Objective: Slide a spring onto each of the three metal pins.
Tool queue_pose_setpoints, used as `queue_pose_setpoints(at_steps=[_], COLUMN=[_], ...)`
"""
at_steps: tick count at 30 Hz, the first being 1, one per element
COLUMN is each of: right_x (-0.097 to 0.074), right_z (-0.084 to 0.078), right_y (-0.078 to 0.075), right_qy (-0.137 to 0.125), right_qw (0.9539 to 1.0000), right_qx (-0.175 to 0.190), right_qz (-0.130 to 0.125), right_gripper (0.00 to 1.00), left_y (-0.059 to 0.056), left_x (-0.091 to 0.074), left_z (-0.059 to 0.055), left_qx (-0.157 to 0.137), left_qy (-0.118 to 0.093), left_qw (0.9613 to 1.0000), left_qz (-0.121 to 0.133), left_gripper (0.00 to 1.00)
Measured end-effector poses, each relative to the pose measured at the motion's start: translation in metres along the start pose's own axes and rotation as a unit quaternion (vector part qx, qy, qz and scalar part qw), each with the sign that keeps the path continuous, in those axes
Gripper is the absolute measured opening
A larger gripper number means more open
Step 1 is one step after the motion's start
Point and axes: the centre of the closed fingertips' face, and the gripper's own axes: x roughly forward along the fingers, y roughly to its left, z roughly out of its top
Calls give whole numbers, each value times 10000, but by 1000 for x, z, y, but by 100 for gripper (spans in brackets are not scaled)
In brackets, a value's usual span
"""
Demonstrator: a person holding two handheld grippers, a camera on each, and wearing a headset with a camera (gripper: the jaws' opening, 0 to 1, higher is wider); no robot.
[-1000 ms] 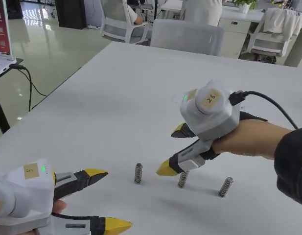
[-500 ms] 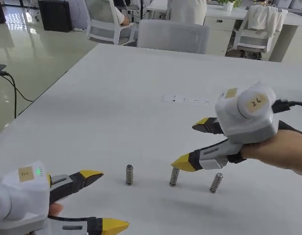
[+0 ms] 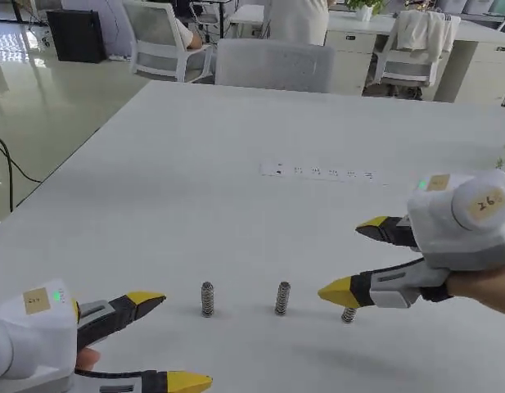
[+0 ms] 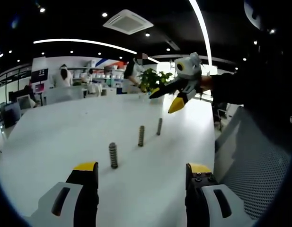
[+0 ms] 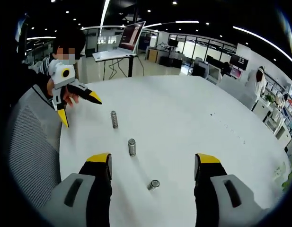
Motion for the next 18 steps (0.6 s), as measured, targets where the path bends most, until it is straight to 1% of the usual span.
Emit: queue_pose_setpoints(at_steps=[7,9,14,18], right_x=[-9,-11,-14,-16], right_z=[-23,-28,-37,-46], right_y=[3,4,11,20], right_qy=[-165,-170,-242,-364], right_qw=[9994,9991,9987,9984], right_qx=[254,330,406,394], right_qz=[-156,-197,-191,-154], right_gripper=[77,77,78,80], left_y=[-1,-1,-1,-1], left_x=[0,0,-1,0], left_z=[0,0,1,-1], left_qx=[-28,-23,-52,-105], left_qy=[-11,-1,-21,-28], left_qw=[10000,10000,10000,9999], left_qz=[28,27,54,74], left_gripper=[72,72,73,74])
